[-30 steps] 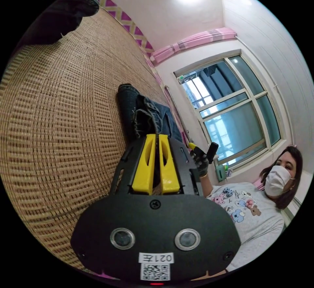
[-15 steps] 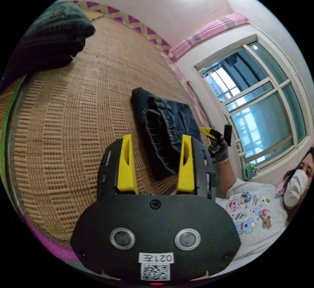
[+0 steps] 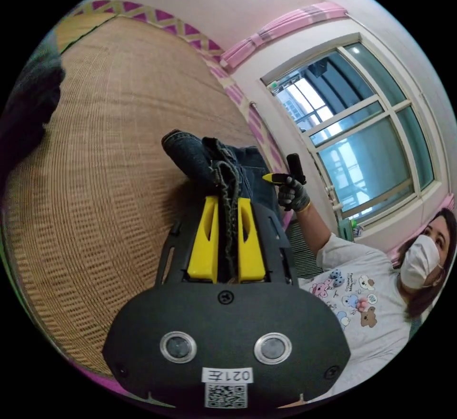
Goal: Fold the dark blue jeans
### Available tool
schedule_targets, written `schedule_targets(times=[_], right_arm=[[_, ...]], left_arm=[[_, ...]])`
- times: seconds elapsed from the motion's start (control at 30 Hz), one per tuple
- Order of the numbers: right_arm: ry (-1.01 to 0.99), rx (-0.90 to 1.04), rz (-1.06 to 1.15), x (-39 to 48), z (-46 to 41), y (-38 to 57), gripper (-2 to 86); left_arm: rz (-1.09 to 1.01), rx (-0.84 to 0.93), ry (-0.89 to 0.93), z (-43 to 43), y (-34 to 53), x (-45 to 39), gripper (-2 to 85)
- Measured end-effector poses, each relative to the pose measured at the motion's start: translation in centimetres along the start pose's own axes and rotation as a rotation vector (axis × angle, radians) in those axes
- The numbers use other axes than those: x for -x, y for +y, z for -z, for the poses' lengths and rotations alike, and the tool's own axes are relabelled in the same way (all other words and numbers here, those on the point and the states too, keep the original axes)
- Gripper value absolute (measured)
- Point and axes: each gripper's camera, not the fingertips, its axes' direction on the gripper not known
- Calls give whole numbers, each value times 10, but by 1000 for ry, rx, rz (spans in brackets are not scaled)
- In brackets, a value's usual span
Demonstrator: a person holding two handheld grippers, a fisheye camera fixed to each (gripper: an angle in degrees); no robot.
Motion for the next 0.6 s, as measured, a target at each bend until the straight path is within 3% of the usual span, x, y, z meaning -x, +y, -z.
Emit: schedule_targets(times=[0.13, 0.27, 0.47, 0.6], right_arm=[[-1, -99, 86, 22, 40, -32, 59], [164, -204, 113, 38, 95, -94, 60], [366, -340, 47, 25, 146, -182, 80], [649, -337, -154, -4, 124, -208, 122]], left_arm=[[-112, -44, 14, -5, -56, -40, 58], [-176, -40, -24, -51, -148, -68, 59], [-155, -35, -113, -132, -261, -76, 73], [-41, -81, -300, -155, -262, -60, 61]])
